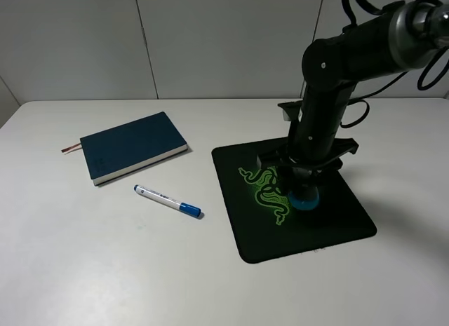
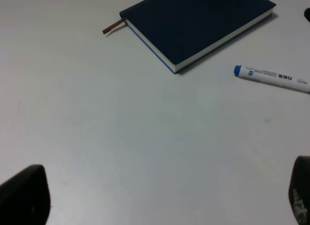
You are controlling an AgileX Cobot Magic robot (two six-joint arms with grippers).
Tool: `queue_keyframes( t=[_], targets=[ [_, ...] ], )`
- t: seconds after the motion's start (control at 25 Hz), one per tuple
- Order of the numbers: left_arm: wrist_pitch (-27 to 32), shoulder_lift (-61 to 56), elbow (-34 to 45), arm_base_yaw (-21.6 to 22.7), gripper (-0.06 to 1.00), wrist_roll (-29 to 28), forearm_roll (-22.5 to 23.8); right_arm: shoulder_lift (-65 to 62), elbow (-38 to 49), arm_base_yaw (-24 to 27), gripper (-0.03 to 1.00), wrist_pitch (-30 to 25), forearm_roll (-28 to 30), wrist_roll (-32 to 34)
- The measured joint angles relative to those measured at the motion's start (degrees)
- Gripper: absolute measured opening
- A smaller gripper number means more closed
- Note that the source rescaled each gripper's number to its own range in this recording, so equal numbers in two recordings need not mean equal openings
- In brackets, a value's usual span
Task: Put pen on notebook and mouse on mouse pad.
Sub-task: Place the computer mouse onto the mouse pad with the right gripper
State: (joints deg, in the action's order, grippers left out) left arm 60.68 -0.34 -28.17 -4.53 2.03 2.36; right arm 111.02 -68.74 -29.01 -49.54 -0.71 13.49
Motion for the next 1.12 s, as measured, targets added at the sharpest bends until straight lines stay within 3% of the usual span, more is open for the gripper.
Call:
queue_keyframes(
  t=[0.76,0.8,0.84,0.88,0.92,1.0,1.12],
  targets=[
    [0.0,0.0,0.0,0.0,0.98,0.0,0.0,1.94,0.0,-0.46,0.02,1.46,-0.67,0.0],
    [0.0,0.0,0.0,0.0,0.98,0.0,0.0,1.94,0.0,-0.46,0.14,1.46,-0.66,0.0],
    [0.0,0.0,0.0,0.0,0.98,0.0,0.0,1.94,-0.04,-0.46,0.44,1.46,-0.66,0.0],
    [0.0,0.0,0.0,0.0,0.98,0.0,0.0,1.94,-0.04,-0.46,0.67,1.58,-0.66,0.0],
    [0.0,0.0,0.0,0.0,0.98,0.0,0.0,1.94,-0.04,-0.46,0.81,1.81,-0.66,0.0],
    [0.0,0.0,0.0,0.0,0.98,0.0,0.0,1.94,-0.04,-0.46,0.93,2.48,-0.66,0.0],
    [0.0,0.0,0.0,0.0,0.98,0.0,0.0,1.94,-0.04,-0.46,0.98,3.02,-0.66,0.0]
  ],
)
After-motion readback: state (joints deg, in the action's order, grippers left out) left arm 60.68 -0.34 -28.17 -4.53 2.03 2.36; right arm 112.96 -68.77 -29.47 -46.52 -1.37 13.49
